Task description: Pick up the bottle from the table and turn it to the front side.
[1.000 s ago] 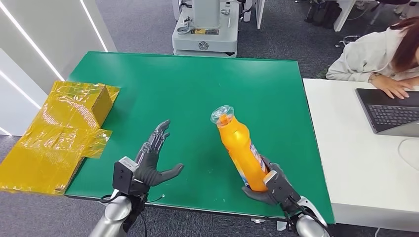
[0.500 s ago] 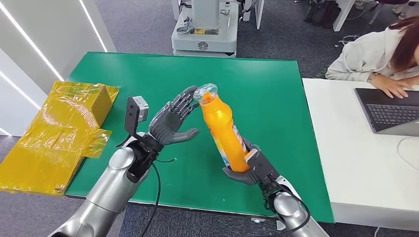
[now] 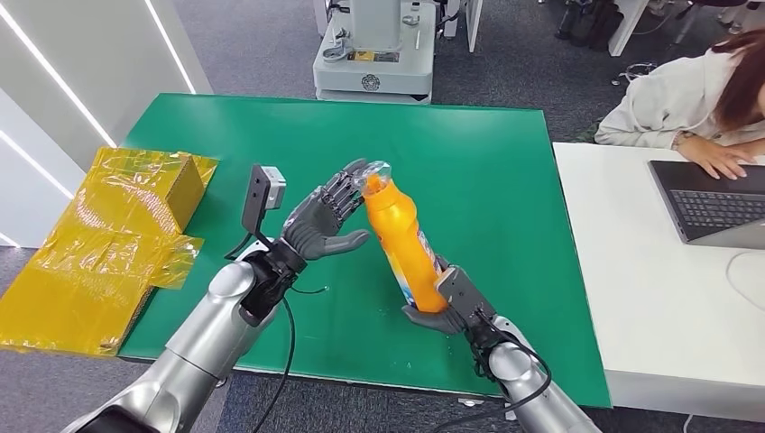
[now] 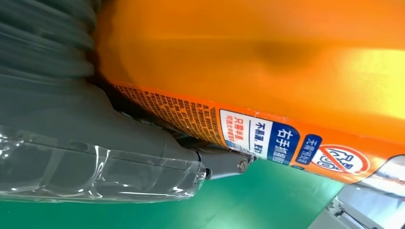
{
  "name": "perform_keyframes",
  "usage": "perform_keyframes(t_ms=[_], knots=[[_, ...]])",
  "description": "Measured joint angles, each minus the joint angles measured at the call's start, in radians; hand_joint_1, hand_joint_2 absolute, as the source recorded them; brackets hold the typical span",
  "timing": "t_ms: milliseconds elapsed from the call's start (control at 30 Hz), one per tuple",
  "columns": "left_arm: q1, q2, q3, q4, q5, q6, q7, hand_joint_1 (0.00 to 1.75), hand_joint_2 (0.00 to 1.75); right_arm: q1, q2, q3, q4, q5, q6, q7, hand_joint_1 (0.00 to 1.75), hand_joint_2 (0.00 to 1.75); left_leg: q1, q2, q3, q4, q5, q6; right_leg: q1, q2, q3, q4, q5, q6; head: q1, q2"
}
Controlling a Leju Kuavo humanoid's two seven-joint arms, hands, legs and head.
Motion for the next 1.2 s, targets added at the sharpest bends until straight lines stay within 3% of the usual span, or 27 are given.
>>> perform_keyframes(t_ms=[367, 633, 1033, 1200], knots=[[-0.062, -0.004, -0.011, 0.132, 0.007, 0.034, -0.047, 0.00, 1.75, -0.005, 0.012, 0.018, 0.050, 0.085, -0.116, -0.063, 1.75, 1.75, 0.000, 0.000, 0.000, 0.000, 0.000, 0.000, 0.000, 0.000, -0.001, 0.000, 0.000, 0.000, 0.000, 0.000], [-0.093, -0.010, 0.014, 0.151, 0.057, 0.023, -0.039, 0.00, 1.75, 0.021, 0.018, 0.029, -0.036, 0.205, -0.263, -0.076, 1.75, 1.75, 0.000, 0.000, -0.001, 0.000, 0.000, 0.000, 0.000, 0.000, -0.001, 0.000, 0.000, 0.000, 0.000, 0.000], [-0.101, -0.058, 0.022, 0.153, 0.080, -0.013, 0.010, 0.00, 1.75, 0.053, 0.018, 0.023, -0.121, 0.200, -0.278, -0.017, 1.75, 1.75, 0.000, 0.000, -0.001, 0.000, 0.000, 0.000, 0.000, 0.000, -0.001, 0.000, 0.000, 0.000, 0.000, 0.000], [-0.088, -0.081, 0.018, 0.143, 0.115, -0.025, 0.039, 0.00, 1.75, 0.046, 0.024, -0.022, -0.109, 0.195, -0.300, -0.010, 1.74, 1.75, 0.000, 0.000, -0.001, 0.000, 0.000, 0.000, 0.000, 0.000, -0.001, 0.000, 0.000, 0.000, 0.000, 0.000]])
